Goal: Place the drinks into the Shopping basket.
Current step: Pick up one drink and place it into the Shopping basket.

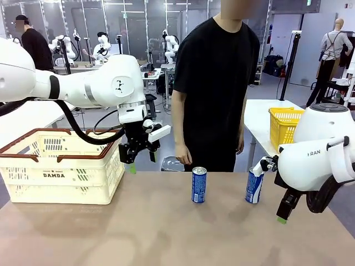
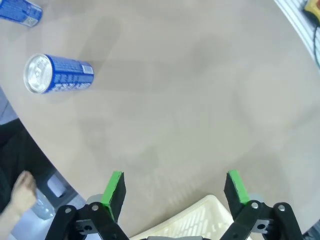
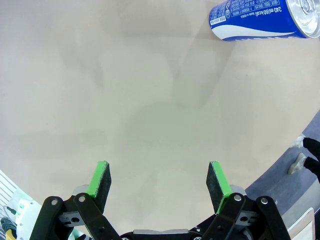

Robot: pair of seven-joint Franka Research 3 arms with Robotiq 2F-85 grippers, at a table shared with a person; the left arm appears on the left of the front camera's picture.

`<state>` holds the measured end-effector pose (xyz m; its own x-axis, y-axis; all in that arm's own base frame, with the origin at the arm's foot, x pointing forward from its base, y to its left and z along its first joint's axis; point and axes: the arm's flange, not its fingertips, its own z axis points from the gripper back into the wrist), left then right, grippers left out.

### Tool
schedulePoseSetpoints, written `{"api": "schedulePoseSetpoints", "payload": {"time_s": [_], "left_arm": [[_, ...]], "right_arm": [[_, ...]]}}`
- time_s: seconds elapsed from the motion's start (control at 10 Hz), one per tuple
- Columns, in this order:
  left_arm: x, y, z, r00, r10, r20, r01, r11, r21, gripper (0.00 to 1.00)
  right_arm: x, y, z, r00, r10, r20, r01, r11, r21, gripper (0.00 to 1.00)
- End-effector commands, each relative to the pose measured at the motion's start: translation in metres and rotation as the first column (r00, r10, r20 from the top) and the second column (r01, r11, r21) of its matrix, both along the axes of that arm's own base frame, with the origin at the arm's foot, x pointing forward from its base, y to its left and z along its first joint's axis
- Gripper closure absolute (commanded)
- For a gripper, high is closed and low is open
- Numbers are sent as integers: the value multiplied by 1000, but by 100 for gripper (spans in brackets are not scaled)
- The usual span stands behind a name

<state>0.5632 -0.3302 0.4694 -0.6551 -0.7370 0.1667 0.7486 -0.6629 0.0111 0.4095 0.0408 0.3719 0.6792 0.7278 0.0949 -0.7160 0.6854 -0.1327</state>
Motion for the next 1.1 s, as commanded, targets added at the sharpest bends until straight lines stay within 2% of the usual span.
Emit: {"api": "schedulePoseSetpoints", "payload": {"time_s": [0.0,0.2,0.4,0.8,1.0], "left_arm": [[13,-34,4,998,-42,41,43,999,-9,0],[30,-79,10,993,-93,69,95,995,-21,0],[50,-127,10,989,-113,91,111,993,32,0],[73,-178,3,982,-176,74,173,984,43,0],[81,-189,-6,976,-195,96,193,981,31,0]], "right_arm": [[0,0,1,1000,-1,-1,1,1000,-3,4],[0,0,1,1000,-1,-1,1,1000,-3,4],[0,0,1,1000,-1,-1,1,1000,-3,4],[0,0,1,1000,-1,-1,1,1000,-3,4],[0,0,1,1000,-1,-1,1,1000,-3,4]]}}
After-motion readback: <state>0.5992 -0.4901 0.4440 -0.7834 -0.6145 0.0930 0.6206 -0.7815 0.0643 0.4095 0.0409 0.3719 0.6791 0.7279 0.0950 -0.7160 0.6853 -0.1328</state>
